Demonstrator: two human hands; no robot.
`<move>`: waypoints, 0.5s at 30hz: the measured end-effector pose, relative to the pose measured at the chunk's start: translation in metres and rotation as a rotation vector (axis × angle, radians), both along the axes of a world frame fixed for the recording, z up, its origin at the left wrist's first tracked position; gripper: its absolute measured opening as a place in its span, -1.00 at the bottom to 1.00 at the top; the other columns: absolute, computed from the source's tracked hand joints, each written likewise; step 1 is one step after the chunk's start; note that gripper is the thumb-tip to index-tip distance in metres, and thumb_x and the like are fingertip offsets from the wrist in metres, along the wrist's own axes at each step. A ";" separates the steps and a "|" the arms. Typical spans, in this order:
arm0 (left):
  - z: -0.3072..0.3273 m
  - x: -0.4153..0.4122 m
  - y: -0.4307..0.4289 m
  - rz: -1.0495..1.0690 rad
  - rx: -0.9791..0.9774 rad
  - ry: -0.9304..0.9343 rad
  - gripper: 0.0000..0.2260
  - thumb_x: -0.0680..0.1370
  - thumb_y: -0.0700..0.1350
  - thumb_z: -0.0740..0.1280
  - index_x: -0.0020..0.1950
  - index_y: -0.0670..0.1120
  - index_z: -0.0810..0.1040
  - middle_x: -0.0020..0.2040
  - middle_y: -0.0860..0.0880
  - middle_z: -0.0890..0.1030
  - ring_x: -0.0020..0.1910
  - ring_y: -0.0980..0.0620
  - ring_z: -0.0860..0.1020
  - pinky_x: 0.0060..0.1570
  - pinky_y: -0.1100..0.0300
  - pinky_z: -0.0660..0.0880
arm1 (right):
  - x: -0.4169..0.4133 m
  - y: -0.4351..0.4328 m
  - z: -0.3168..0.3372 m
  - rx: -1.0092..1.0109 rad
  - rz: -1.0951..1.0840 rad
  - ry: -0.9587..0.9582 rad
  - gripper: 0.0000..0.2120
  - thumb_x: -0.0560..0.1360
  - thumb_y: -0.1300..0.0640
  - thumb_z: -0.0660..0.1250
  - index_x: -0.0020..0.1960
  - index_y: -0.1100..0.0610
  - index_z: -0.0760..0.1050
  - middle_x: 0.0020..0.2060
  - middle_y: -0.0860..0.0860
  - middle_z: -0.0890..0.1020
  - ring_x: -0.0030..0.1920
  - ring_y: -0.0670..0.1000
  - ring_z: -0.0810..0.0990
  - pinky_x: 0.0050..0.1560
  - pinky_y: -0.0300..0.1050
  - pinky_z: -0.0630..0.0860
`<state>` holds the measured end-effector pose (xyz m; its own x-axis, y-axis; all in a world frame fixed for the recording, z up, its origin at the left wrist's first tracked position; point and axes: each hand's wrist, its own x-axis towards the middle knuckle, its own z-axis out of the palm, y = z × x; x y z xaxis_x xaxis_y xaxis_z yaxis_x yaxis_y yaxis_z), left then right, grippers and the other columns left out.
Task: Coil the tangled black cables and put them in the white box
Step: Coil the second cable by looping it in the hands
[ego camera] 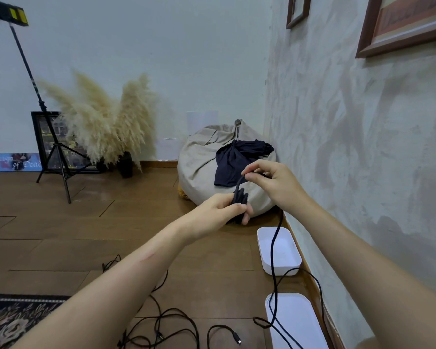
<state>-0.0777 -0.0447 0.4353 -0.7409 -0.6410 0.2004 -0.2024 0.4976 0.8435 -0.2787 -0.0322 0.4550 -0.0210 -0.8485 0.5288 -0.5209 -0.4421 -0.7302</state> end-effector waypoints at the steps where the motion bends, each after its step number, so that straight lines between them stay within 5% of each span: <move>1: 0.004 0.000 0.003 -0.024 0.005 0.020 -0.79 0.72 -0.15 0.18 0.10 -0.17 0.60 -0.11 0.01 0.63 0.04 0.01 0.58 0.20 0.20 0.44 | 0.002 0.000 -0.003 0.021 0.006 -0.034 -0.90 0.60 0.20 0.39 0.00 0.08 0.69 -0.20 0.06 0.68 -0.14 0.07 0.61 0.05 0.00 0.54; 5: 0.014 0.003 0.002 -0.046 0.029 0.136 -0.81 0.71 -0.18 0.20 0.11 -0.18 0.60 -0.10 0.01 0.63 0.07 0.06 0.59 0.21 0.19 0.46 | 0.016 0.001 -0.018 0.146 0.095 -0.122 -0.77 0.67 0.24 0.25 0.09 0.06 0.68 -0.11 0.20 0.71 -0.11 0.29 0.62 0.00 0.17 0.58; 9: 0.015 0.008 -0.004 -0.044 0.061 0.223 -0.76 0.70 -0.15 0.20 0.03 -0.32 0.53 -0.13 -0.03 0.62 0.01 -0.01 0.62 0.13 0.19 0.46 | 0.031 0.003 -0.028 0.256 0.176 -0.092 -0.61 0.72 0.26 0.09 -0.18 -0.04 0.50 -0.44 -0.21 0.51 -0.34 -0.03 0.38 -0.33 -0.15 0.35; 11: 0.012 0.010 -0.007 -0.046 0.112 0.258 -0.80 0.72 -0.20 0.19 0.03 -0.29 0.52 -0.15 -0.02 0.61 -0.06 -0.04 0.61 0.05 0.17 0.50 | 0.039 0.003 -0.032 0.313 0.154 -0.040 -0.65 0.73 0.23 0.06 0.05 -0.14 0.51 -0.36 -0.24 0.55 -0.34 -0.05 0.43 -0.33 -0.18 0.42; 13: 0.009 0.010 -0.010 -0.036 0.167 0.302 -0.87 0.71 -0.18 0.22 0.08 -0.20 0.53 -0.12 -0.01 0.62 -0.02 -0.16 0.57 0.04 -0.05 0.54 | 0.045 0.004 -0.034 0.355 0.164 -0.015 -0.69 0.74 0.17 0.07 0.39 -0.04 0.45 -0.12 -0.08 0.64 -0.32 -0.06 0.49 -0.28 -0.18 0.49; 15: 0.006 0.009 -0.016 -0.002 0.184 0.333 -0.87 0.66 -0.11 0.28 0.13 -0.13 0.55 -0.08 -0.02 0.62 -0.01 -0.16 0.53 -0.02 -0.20 0.45 | 0.050 0.005 -0.033 0.374 0.175 -0.020 -0.72 0.74 0.16 0.09 0.38 0.14 0.44 0.07 0.09 0.66 -0.28 0.02 0.53 -0.23 -0.08 0.52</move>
<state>-0.0686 -0.0609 0.4412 -0.6562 -0.6871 0.3118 0.0986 0.3317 0.9382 -0.2286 -0.0276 0.4223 0.1331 -0.9738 0.1844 -0.4453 -0.2250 -0.8667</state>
